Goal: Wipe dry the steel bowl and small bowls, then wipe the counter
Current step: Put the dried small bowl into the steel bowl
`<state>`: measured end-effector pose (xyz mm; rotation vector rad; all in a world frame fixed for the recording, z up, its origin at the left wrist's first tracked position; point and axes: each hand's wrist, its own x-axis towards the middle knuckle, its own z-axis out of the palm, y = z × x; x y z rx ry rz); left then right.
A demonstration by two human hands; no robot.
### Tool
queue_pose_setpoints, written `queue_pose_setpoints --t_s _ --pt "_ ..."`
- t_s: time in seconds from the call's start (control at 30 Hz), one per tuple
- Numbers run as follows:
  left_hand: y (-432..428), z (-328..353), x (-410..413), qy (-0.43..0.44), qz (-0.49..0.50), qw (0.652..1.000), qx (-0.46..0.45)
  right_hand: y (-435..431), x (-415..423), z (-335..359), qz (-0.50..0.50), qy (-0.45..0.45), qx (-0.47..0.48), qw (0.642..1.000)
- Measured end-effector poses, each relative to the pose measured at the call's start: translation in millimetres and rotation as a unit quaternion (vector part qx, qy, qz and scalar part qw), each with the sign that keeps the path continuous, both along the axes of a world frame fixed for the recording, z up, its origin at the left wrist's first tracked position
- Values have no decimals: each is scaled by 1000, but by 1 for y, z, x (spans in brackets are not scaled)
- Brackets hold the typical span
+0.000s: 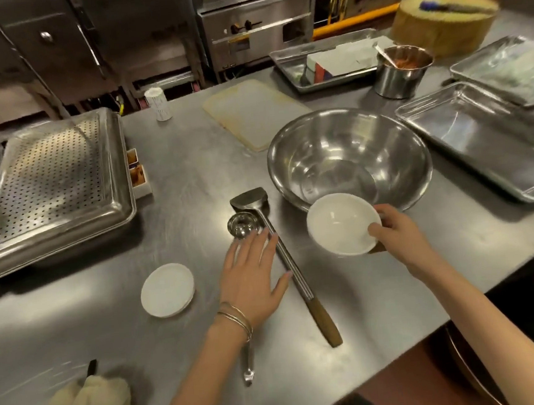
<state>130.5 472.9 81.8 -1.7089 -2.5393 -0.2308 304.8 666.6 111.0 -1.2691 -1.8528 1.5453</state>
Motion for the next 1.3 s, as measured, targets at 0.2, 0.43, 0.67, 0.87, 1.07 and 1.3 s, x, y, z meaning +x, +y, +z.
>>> queue_pose_setpoints --t_s 0.2,0.43,0.67,0.87,1.07,1.3 --pt "90 -4 5 -6 -19 1000 10 77 -9 0 -15 -15 4 1000" --pt "188 -42 17 -42 -3 998 -54 171 -36 -35 14 -69 -19 997" --pt "221 -79 23 -62 23 998 2 236 -73 -92 78 -119 -29 989" --pt "225 -89 24 -66 41 995 55 266 -92 -130 114 -121 -44 985" --pt "228 -92 25 -44 44 996 71 281 -105 -146 97 -99 -116 983" --pt "228 -83 26 -44 40 997 48 277 -112 -143 91 -76 -126 985"
